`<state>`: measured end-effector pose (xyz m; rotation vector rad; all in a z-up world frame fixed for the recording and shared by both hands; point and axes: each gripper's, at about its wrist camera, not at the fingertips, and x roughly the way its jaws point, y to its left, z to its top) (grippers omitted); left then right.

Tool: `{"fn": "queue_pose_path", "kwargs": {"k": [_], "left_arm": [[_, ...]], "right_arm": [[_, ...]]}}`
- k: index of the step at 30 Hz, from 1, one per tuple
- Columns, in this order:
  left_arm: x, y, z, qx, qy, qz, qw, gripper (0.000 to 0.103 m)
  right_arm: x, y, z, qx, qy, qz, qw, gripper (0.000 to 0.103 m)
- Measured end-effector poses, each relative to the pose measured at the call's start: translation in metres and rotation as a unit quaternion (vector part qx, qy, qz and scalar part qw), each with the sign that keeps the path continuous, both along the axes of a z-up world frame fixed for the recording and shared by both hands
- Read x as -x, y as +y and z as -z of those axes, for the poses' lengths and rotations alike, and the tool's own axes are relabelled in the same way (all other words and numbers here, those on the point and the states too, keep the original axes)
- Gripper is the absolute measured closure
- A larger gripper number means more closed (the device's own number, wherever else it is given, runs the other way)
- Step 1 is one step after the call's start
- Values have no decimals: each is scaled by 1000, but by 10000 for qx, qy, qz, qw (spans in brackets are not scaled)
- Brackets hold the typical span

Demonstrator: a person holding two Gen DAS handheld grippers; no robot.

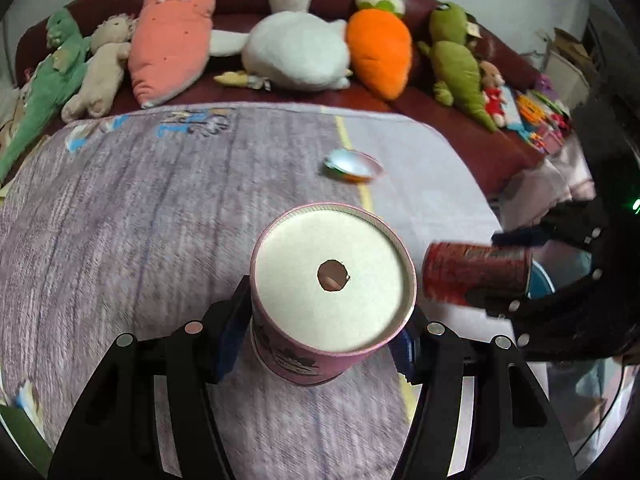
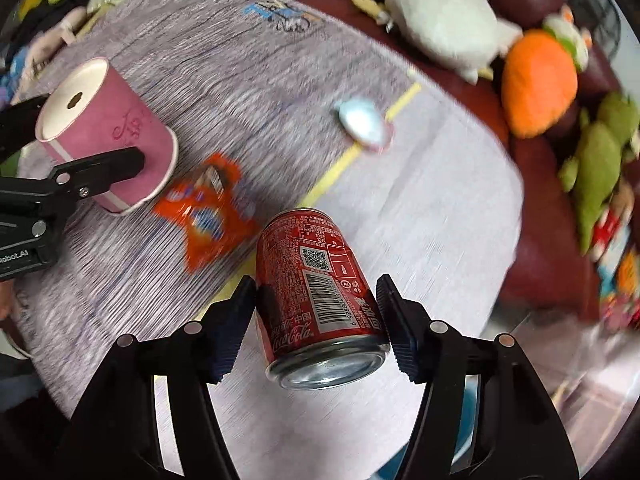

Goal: Collect trash
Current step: 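Grasp the pink paper cup with left tool while right tool grasps the red soda can, then carry the pink cup and red can over the teal bin with both tools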

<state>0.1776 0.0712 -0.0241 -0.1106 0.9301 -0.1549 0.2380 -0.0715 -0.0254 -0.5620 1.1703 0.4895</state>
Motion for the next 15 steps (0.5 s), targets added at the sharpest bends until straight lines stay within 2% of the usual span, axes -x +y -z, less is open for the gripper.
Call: {"fn": "queue_pose_path", "kwargs": {"k": [4,8,15], "left_arm": [[14,-20,8,-39,107,192,9998,41],[20,-33,18,14,242,283,9993,41],[22,-39,24,16,342,273,9990,41]], "right_arm": [[27,-33,29,-198,620,358,9972,44],[44,-57,53,-343,1047,620,9920,45],[41,-59,61,-646,1072,662,9899,45]]}}
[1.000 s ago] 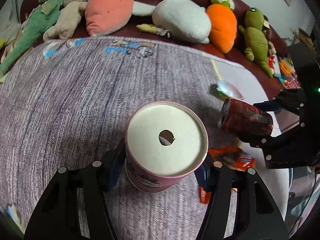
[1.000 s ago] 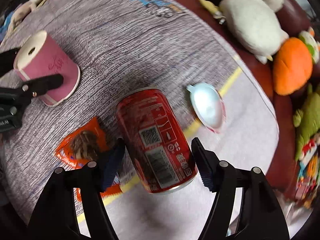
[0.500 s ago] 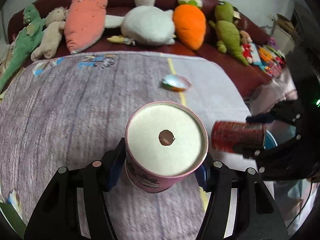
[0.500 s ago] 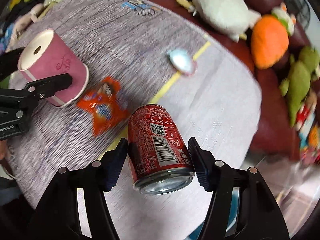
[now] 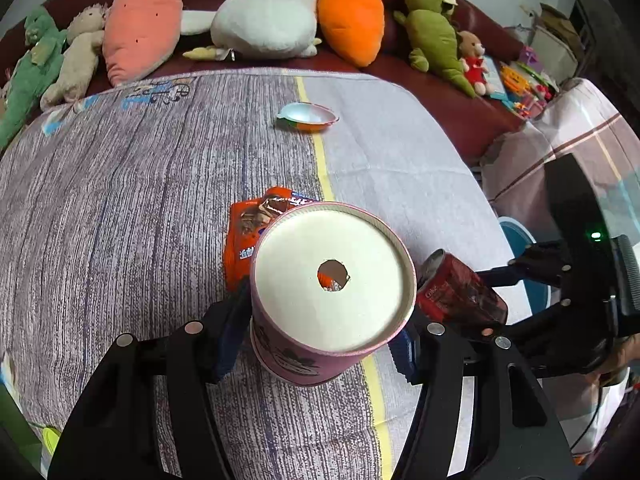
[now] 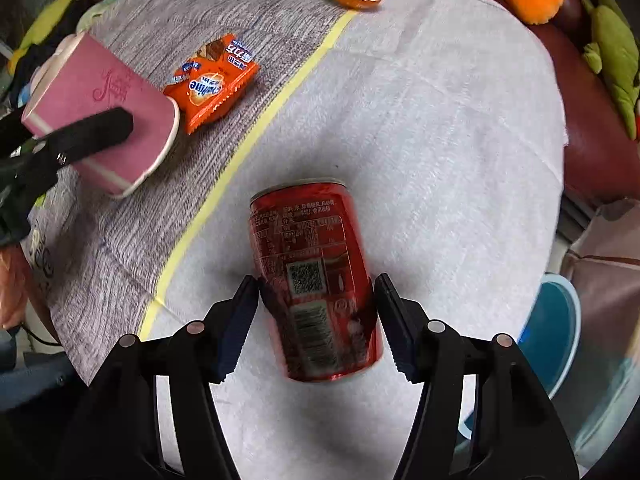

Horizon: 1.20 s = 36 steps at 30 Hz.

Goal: Collect trash
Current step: 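Carry the pink cup and red can over the teal bin with both tools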

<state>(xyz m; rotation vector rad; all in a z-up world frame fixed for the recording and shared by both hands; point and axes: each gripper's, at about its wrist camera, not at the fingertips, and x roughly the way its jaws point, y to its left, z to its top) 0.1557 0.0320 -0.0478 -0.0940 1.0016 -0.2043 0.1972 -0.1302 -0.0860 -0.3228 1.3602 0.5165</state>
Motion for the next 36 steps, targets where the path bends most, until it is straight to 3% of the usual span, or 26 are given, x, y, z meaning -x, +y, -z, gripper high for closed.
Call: {"fn": "queue_pose_path", "kwargs": {"k": [6,11,19,28,36], "left_arm": [[-2,0,2,-54,64,-51,10000,41],[-5,-9,-1,-76,53,12,10000,41],[-9,-70,-12,-124,5,556,9984,41],[-18,-172,-20,-17,82,1407,9900,41],[-17,-261,-13,65,237,2105,9773,41]], "right_arm": [[-9,6,20,-77,64,17,9999,46],[0,-3,3,-298,-222,101,9993,47],[7,-72,-32,-510,-524,836,9938,47],[23,-200,-57,-755,-790,2205,9693,47],[38,-292,-49,-820,-827,3239,9389,46]]}}
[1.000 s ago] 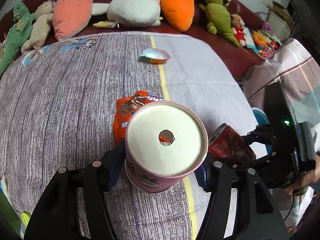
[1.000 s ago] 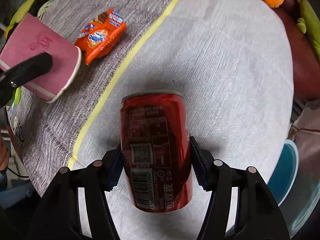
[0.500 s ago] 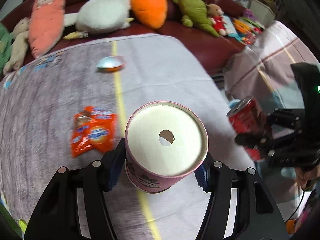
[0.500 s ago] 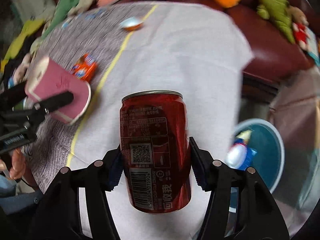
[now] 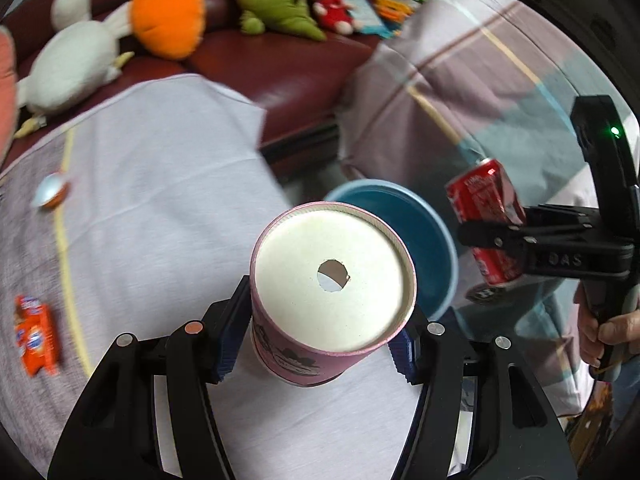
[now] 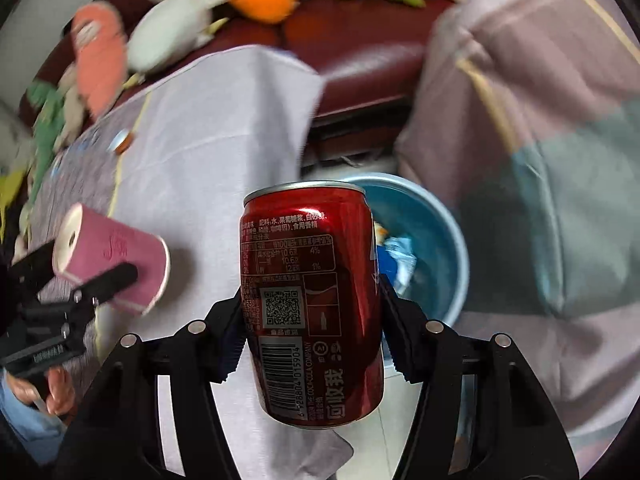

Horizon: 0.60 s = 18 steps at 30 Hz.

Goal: Collect trash
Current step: 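Carry the pink cup and red can over the teal bin with both tools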

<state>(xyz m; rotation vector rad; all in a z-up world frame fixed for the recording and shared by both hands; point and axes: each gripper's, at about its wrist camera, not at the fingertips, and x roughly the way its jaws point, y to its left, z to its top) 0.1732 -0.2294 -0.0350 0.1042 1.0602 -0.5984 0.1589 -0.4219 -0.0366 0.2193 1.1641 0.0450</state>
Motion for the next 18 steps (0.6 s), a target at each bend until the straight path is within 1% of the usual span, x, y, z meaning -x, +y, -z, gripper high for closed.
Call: {"fn": "queue_pose_path", "kwargs": {"k": [4,8,12,18], "left_arm": [[1,-36,7,-49,129,221,9997,41],[-1,-61,10,-107,173,382,9991,41],[-1,-77,15,-153,199,490,9985,41],[-2,-84,27,-193,300,489,9982,41]], "right_arm": [[0,-30,14,-38,66,412,9991,46],[-1,-52,30,-264,133,766,9966,45],[7,-61,36,-305,130,795,9963,45],[17,-70,38,-368,24,851,9957,45]]}}
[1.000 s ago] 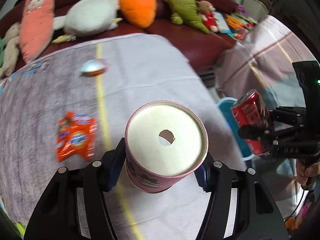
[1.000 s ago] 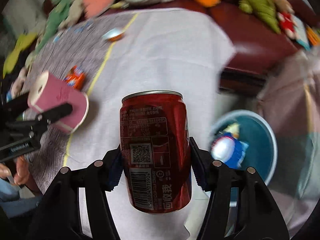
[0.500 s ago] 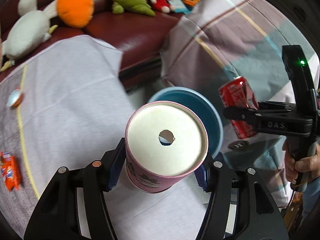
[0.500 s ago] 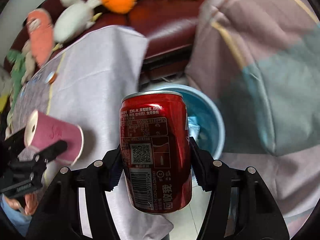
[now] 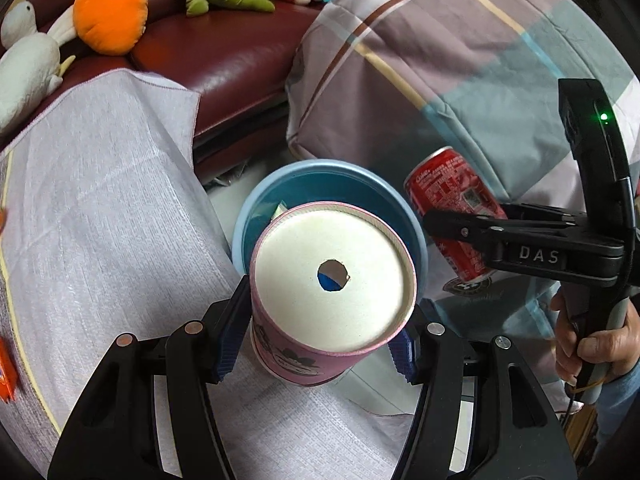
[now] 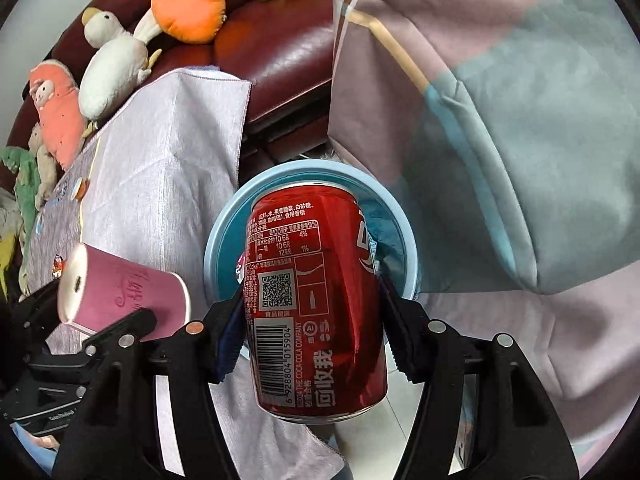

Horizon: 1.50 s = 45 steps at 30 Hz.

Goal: Collect trash
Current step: 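Carry the pink cup and red can over the teal bin with both tools, then open right tool to drop the can while left tool opens to drop the cup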

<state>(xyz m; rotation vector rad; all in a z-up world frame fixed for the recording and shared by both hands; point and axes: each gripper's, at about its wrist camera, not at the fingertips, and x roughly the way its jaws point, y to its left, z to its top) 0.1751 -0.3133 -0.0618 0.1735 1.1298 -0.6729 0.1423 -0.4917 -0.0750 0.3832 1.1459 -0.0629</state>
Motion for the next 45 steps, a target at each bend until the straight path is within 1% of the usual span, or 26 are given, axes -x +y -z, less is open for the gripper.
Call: {"fn": "queue_pose_path", "kwargs": {"k": [2,4,5,6,7,9,13,17,22,24,30,33,35,36,37,40,42,45], "left_arm": [[-2,0,3,13,23,-29,10000,41],[-4,2,3,21,22,-40,10000,41],[-5,2,4,23,13,-46,10000,41],[-6,3,4,30,15,-59,10000,41],[-8,3,5,45,28,-73,10000,41],[-11,4,8,71,66,-105,9999,41],[-15,4,14,109,148,-131,9997,41],[-15,3,17,123,179,-106,9997,41],[-13,-5,18,147,188,-48,9997,41],[-12,-10,18,167,196,-14,9997,41],[-10,-31,20,231,249,158,9993,40],[-11,-39,23,286,307,209,9989,38],[-11,-42,26,273,352,214,9988,33],[-11,-42,27,243,345,200,9989,24],[-11,-41,27,217,301,162,9992,20],[-12,-35,28,200,302,111,9993,19],[-14,-27,28,197,300,22,9994,18],[-16,-12,25,252,293,-94,9992,16]], "right_arm": [[-5,0,4,39,-29,15,10000,45],[-13,-1,11,-114,80,82,9999,45],[-15,-1,12,-169,109,89,9998,37],[-18,-2,14,-274,145,95,9995,26],[-20,-2,15,-334,197,113,9992,26],[-22,-1,14,-378,138,79,9992,26],[-24,1,14,-355,124,43,9993,26],[-22,-1,16,-281,234,71,9993,26],[-12,-6,16,-72,404,219,9989,26],[-7,-9,14,84,473,252,9985,26],[7,-18,8,411,552,372,9969,26],[12,-22,5,554,562,406,9961,26],[15,-25,2,646,565,452,9953,26],[15,-25,1,680,566,475,9949,26],[16,-26,0,737,560,482,9945,26],[16,-23,-1,791,530,431,9945,26],[17,-19,-3,745,384,335,9959,26],[16,-12,-9,841,261,178,9960,26]]}}
